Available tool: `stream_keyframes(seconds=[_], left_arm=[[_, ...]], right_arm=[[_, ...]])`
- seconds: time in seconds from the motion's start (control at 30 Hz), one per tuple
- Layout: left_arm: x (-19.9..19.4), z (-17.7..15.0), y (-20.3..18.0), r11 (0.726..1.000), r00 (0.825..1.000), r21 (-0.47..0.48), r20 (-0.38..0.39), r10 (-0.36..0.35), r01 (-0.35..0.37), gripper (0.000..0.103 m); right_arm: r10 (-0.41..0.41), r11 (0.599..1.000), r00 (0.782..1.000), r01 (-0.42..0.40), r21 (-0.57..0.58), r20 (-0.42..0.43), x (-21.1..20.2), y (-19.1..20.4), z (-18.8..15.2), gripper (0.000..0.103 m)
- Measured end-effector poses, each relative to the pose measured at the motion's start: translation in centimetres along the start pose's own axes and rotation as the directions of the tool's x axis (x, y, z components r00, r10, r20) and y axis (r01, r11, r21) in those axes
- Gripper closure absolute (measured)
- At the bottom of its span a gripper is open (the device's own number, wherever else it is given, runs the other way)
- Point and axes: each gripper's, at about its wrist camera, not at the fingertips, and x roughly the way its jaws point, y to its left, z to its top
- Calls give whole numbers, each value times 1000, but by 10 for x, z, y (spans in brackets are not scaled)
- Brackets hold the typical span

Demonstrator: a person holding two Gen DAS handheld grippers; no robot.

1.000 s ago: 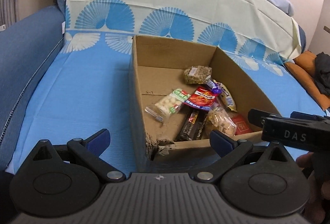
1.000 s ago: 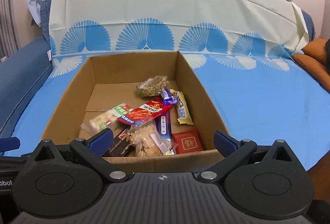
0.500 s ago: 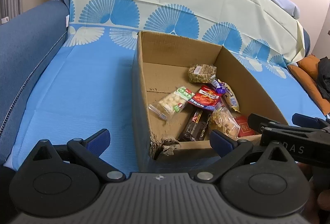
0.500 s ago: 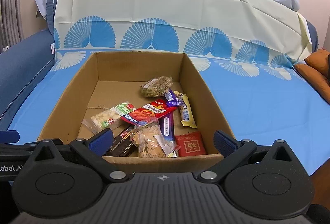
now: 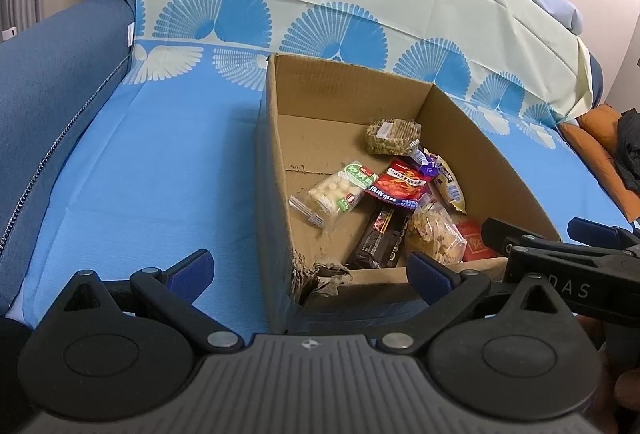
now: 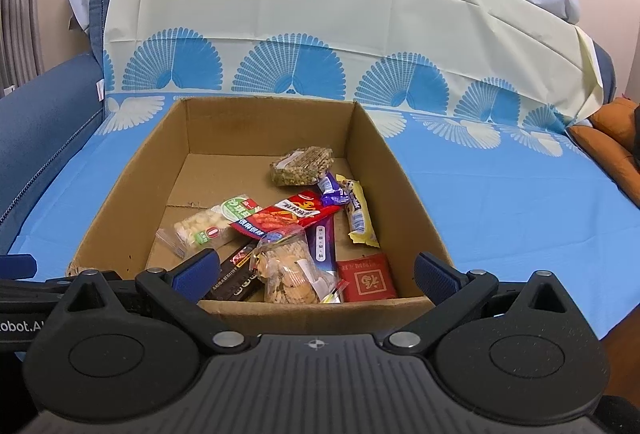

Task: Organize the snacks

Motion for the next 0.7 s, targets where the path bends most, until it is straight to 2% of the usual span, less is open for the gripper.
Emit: stream_keyframes(seconds=[0.7], left_arm=[[2, -1, 0, 1000, 1000, 0, -1, 2, -2, 1]], right_arm=[[-2, 1000, 1000, 2, -2, -2, 1, -1, -2, 1]])
